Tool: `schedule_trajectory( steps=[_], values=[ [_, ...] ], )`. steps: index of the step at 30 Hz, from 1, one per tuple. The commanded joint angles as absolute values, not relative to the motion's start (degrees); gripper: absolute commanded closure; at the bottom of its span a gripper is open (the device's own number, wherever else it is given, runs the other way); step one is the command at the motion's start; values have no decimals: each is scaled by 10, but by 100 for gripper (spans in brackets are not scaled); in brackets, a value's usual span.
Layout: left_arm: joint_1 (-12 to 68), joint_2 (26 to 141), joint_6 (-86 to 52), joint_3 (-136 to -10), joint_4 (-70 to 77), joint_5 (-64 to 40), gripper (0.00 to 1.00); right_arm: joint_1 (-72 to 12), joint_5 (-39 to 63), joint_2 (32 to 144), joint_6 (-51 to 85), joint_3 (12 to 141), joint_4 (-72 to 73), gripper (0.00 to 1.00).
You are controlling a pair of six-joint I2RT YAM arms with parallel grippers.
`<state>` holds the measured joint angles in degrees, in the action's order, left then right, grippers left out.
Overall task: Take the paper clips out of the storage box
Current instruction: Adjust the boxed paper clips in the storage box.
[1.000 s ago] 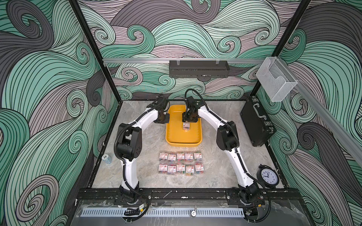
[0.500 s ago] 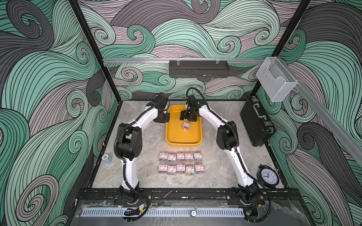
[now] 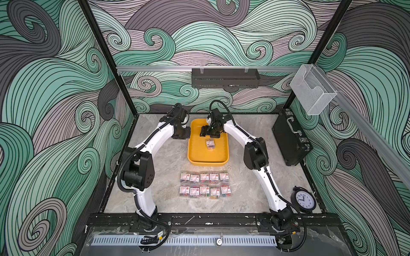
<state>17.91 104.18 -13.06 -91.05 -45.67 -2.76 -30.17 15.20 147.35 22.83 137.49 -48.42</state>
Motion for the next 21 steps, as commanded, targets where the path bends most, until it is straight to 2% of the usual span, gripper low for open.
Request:
schedule_trajectory(
  steps=[1, 12, 17, 21],
  values=[
    [182, 1012, -150, -900, -476, -47, 92, -311, 81, 1432, 206, 1359, -527, 16],
    [183, 981, -160, -878, -484, -50, 90, -319, 71, 1429, 197, 1335, -556, 15],
    [184, 965, -162, -865, -483, -50, 90, -326, 99, 1434, 179, 1334, -546, 15],
    [184, 957, -164, -858, -483, -48, 90, -329, 164, 1437, 154, 1338, -509, 14]
  ],
)
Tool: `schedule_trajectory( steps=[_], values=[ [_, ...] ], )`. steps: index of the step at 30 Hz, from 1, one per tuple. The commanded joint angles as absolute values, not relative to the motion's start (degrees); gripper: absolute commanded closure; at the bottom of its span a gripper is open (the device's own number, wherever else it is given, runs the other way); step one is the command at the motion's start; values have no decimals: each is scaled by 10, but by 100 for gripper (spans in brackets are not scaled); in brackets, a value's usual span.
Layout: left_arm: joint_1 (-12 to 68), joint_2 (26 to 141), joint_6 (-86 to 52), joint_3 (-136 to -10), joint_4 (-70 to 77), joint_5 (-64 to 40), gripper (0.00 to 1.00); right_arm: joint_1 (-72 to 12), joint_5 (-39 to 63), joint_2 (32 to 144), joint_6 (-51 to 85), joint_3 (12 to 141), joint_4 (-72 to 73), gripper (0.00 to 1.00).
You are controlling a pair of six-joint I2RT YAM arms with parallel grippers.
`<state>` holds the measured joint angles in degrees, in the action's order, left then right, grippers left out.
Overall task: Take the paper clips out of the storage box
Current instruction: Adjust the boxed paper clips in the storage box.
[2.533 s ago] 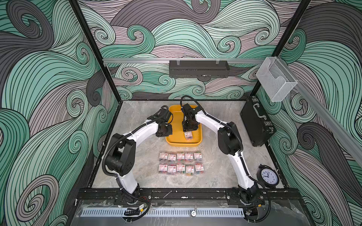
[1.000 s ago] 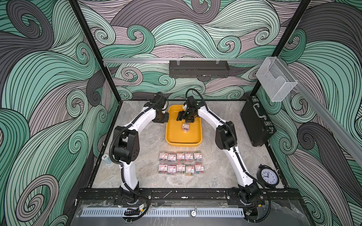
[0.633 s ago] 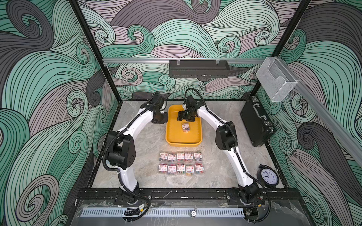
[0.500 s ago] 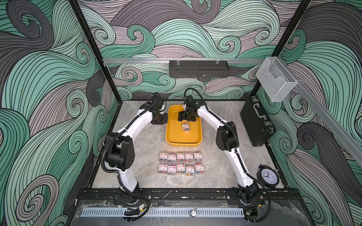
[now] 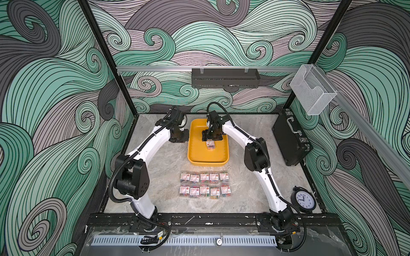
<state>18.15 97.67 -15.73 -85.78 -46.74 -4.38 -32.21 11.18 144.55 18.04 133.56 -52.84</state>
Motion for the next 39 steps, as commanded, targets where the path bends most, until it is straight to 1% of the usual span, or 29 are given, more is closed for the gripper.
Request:
schedule_trajectory(
  steps=[1, 6, 8, 11, 14, 21, 24, 29, 33, 35, 39],
  values=[
    [185, 955, -164, -855, -483, -48, 90, -329, 187, 1442, 147, 1345, -503, 14],
    [187, 939, -165, -846, -483, -47, 90, -330, 333, 1464, 109, 1381, -490, 16],
    [188, 933, -165, -842, -479, -48, 90, -332, 349, 1458, 99, 1378, -488, 16],
    [189, 930, -164, -841, -480, -48, 89, -336, 345, 1431, 87, 1350, -488, 17],
    [189, 931, -163, -843, -479, -52, 89, -345, 316, 1392, 79, 1300, -488, 17],
    [190, 932, -160, -843, -475, -62, 89, -375, 270, 1279, 61, 1132, -457, 17],
    [191, 933, -162, -842, -474, -63, 89, -386, 248, 1253, 64, 1087, -454, 16],
    [194, 931, -162, -842, -476, -64, 89, -381, 165, 1243, 122, 1047, -456, 15],
    [197, 928, -160, -840, -478, -64, 89, -366, 154, 1245, 161, 1022, -431, 14],
    [198, 926, -160, -840, -481, -63, 89, -361, 148, 1252, 171, 1026, -421, 12],
    [199, 926, -158, -841, -485, -60, 89, -350, 153, 1280, 198, 1054, -414, 11]
  ],
)
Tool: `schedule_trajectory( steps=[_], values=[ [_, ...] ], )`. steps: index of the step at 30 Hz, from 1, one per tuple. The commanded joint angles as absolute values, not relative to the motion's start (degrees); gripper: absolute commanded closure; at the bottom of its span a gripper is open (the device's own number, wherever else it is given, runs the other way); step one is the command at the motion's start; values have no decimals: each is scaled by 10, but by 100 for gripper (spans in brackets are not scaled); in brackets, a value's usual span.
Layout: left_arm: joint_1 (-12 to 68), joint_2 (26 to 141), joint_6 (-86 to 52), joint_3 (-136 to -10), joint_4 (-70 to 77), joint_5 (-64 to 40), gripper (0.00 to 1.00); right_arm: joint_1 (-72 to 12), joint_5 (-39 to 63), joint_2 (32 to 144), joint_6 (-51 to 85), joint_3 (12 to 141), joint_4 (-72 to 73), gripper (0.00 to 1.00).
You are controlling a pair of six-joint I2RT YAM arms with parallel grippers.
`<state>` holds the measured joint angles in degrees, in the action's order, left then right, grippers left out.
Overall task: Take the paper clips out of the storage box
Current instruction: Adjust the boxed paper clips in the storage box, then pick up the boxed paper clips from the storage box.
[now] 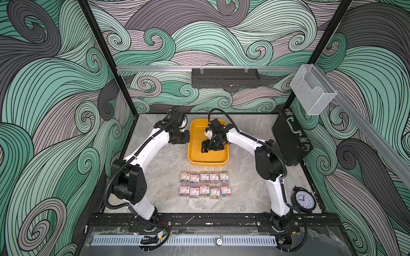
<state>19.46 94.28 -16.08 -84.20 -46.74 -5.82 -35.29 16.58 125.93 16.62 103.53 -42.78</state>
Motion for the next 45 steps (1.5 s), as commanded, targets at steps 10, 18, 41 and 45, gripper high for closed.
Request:
schedule_trajectory(
  steps=[10, 18, 41, 45],
  values=[
    [200, 923, -154, -840, -492, -49, 89, -329, 173, 1348, 217, 1136, -420, 9],
    [200, 924, -154, -837, -494, -48, 89, -329, 151, 1393, 179, 1216, -460, 10],
    [200, 922, -158, -826, -490, -49, 89, -382, -57, 1411, 116, 1257, -541, 46],
    [200, 918, -159, -821, -487, -49, 89, -383, -53, 1392, 118, 1254, -541, 47]
  ],
)
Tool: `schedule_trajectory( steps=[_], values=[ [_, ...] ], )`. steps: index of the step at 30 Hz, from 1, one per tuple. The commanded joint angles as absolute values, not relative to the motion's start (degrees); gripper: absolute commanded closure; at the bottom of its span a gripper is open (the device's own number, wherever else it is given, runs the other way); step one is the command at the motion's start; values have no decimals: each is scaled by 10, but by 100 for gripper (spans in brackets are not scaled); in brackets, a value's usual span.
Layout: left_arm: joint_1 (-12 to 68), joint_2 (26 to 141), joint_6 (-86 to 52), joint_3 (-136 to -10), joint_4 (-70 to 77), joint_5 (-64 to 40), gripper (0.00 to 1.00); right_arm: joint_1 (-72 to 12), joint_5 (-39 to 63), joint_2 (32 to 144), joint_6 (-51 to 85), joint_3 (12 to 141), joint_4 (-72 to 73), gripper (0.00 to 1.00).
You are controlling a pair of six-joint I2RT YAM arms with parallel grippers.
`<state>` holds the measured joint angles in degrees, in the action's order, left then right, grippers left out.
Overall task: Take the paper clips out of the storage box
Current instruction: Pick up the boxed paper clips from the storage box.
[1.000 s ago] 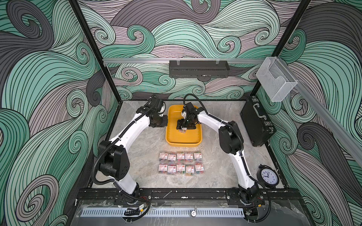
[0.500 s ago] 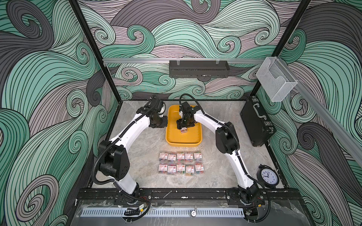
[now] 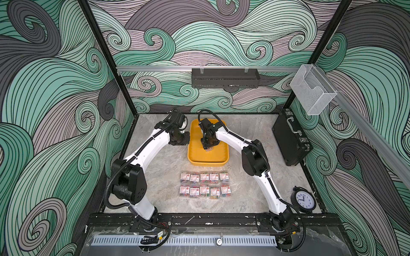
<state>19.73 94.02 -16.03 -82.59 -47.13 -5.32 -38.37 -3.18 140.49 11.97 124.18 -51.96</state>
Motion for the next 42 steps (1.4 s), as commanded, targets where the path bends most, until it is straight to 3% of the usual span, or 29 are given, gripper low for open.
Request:
schedule_trajectory(
  steps=[1, 15, 30, 42],
  values=[
    [200, 917, -159, -820, -487, -49, 89, -382, -51, 1383, 118, 1253, -541, 47],
    [201, 919, -172, -812, -456, -61, 89, -382, -68, 1166, 137, 1134, -552, 47],
    [200, 964, -175, -848, -431, -66, 89, -402, -62, 822, 277, 694, -536, 48],
    [201, 967, -171, -864, -452, -68, 89, -443, -22, 796, 378, 482, -385, 49]
  ],
)
